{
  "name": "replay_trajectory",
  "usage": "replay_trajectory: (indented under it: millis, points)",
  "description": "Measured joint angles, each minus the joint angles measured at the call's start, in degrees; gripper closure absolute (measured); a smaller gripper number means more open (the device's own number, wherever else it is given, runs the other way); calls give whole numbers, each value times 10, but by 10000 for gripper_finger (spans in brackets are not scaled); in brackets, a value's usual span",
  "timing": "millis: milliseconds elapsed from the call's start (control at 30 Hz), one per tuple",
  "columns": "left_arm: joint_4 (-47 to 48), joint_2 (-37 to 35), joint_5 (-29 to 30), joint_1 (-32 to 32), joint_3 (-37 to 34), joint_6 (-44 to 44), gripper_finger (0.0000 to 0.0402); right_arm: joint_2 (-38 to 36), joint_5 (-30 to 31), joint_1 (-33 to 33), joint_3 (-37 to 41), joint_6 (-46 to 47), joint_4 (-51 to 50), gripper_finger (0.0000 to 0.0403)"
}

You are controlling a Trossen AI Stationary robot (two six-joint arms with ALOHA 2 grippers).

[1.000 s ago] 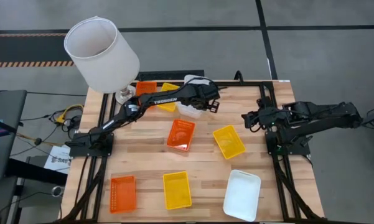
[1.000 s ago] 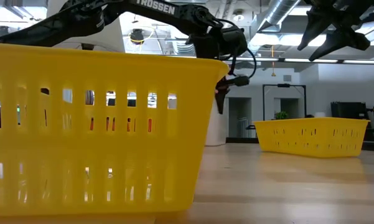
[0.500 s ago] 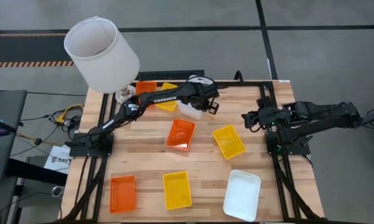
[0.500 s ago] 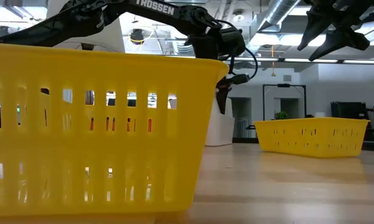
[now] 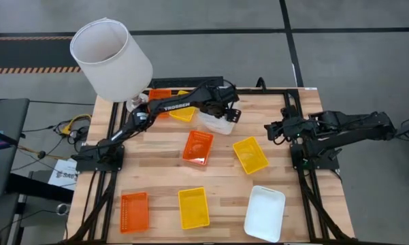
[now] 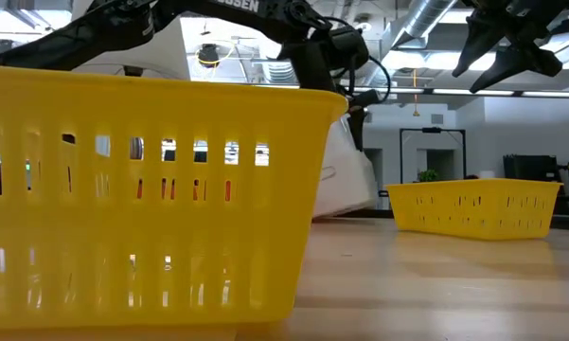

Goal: Stack baskets by color
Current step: Stack the middle white bin on top of the top white bin, then move the bottom white bin to the center of the table

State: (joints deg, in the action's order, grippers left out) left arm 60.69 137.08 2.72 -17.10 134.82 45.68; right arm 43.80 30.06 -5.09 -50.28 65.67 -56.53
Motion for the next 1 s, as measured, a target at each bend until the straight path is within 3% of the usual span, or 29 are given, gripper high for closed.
replay_trajectory:
  millis: [367, 567, 767, 1000]
  points:
    - [-6, -16, -24, -4, 2, -11, 120, 0, 0, 0, 0, -3, 0, 178]
    - [-12, -41, -77, -2, 2, -31, 120, 0, -4, -1, 0, -2, 0, 178]
    - [-2, -105, -168, 43, 2, -74, 121, 0, -86, -24, 0, -1, 0, 178]
    - [20, -181, -131, 134, 2, -60, 121, 2, -183, -106, 0, 75, -7, 178]
